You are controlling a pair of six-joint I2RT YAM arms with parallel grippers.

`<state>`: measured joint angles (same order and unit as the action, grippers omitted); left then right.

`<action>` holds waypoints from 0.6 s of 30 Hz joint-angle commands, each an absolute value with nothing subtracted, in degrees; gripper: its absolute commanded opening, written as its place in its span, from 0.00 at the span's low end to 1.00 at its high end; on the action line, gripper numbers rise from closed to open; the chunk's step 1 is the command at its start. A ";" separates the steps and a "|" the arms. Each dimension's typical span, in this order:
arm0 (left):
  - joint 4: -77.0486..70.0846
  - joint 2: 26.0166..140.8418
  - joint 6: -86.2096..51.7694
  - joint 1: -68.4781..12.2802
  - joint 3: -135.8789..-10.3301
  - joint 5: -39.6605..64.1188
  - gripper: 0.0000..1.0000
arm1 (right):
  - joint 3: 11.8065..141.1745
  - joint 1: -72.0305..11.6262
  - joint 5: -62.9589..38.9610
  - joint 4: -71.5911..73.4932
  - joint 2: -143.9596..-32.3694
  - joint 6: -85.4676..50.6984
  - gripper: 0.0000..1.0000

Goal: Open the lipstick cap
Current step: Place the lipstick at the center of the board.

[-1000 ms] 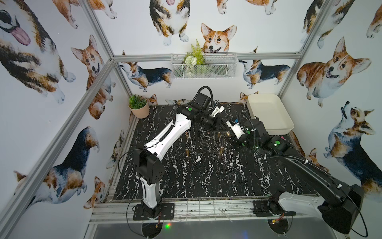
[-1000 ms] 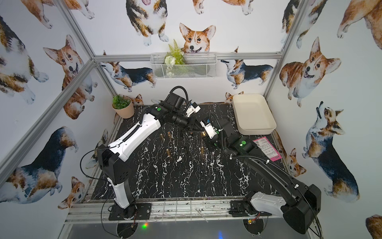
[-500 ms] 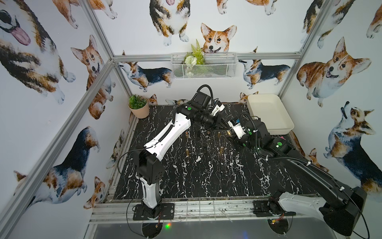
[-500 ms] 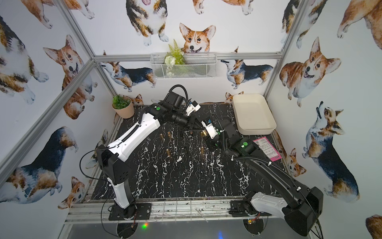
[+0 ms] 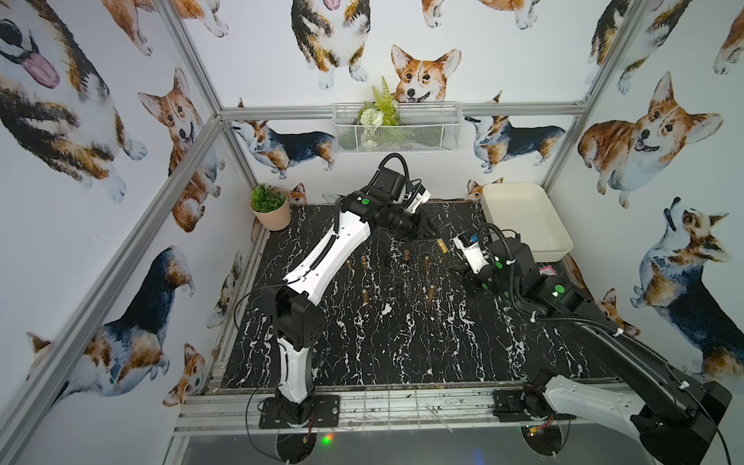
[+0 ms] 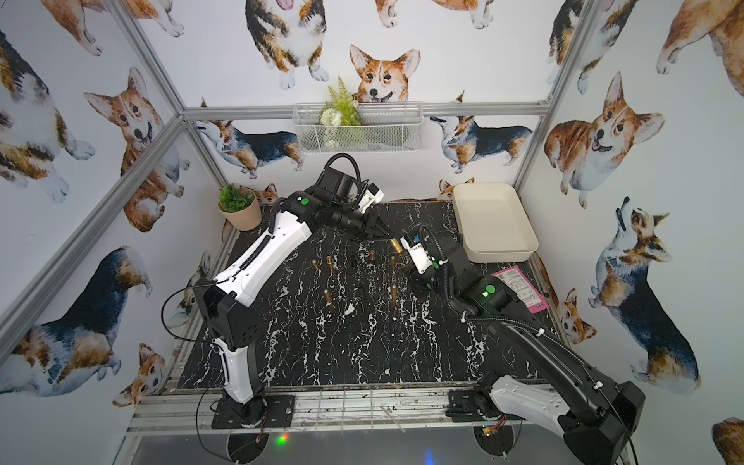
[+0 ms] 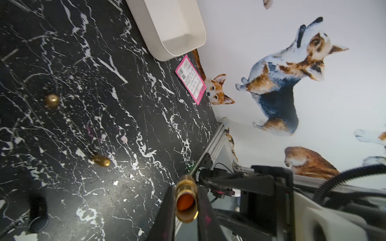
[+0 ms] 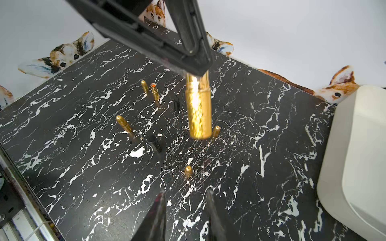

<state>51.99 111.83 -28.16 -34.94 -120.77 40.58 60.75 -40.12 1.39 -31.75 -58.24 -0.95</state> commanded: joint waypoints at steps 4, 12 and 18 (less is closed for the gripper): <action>54.65 118.79 -26.22 -35.14 -127.20 28.69 0.15 | 59.30 -40.28 8.39 -36.80 -50.08 -0.21 0.37; 52.02 127.42 -21.89 -40.73 -133.71 14.02 0.15 | 58.37 -40.26 13.15 -40.37 -43.45 -2.09 0.41; 51.73 135.85 -19.55 -45.48 -140.36 4.74 0.15 | 57.63 -40.25 15.96 -41.07 -41.57 -3.31 0.41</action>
